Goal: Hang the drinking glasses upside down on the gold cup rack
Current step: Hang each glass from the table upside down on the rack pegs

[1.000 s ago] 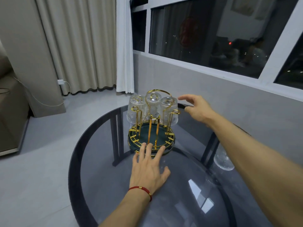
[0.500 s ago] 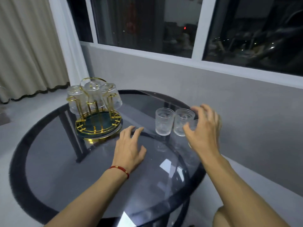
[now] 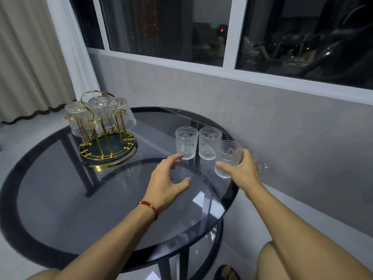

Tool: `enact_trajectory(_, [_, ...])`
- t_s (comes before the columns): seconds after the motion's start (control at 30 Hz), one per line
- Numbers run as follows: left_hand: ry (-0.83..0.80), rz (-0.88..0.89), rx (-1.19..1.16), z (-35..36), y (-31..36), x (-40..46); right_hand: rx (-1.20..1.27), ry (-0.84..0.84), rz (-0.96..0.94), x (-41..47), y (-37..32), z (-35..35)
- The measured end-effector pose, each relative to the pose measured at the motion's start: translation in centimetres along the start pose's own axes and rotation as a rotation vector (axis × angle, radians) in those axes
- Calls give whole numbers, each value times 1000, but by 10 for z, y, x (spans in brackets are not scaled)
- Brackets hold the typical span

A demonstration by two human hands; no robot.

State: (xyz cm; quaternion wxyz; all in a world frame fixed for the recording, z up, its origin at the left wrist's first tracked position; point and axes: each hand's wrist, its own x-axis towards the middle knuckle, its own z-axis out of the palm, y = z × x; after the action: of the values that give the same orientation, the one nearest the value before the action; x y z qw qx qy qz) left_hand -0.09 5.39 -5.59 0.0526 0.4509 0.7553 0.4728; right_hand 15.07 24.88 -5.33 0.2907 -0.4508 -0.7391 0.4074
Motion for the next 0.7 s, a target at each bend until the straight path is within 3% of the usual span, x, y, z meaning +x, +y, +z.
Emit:
enact_trajectory(0.13, [-61,-77,-253,-14,10,3,-96,-30,-283,-18,-15,-9])
enact_trajectory(0.23, [-149,-135,-534,-24,18,5,-81,-220,-430,-36,-38,5])
enact_trajectory(0.33, [-60,-133,-422,-38,17,6,-99,-371,-481,-50,-58,35])
enact_trajectory(0.4, [52,-186,-427,-51,11,9,-12,-409,-472,-54,-70,53])
enact_trajectory(0.5, [141,-335,-694,-73,-1,15,186,-446,-388,-52,-84,72])
enact_trajectory(0.63, [146,-401,-836,-91,-21,19,551,-583,-145,-52,-97,102])
enact_trajectory(0.7, [140,-399,-829,-98,-35,21,642,-566,-87,-50,-103,118])
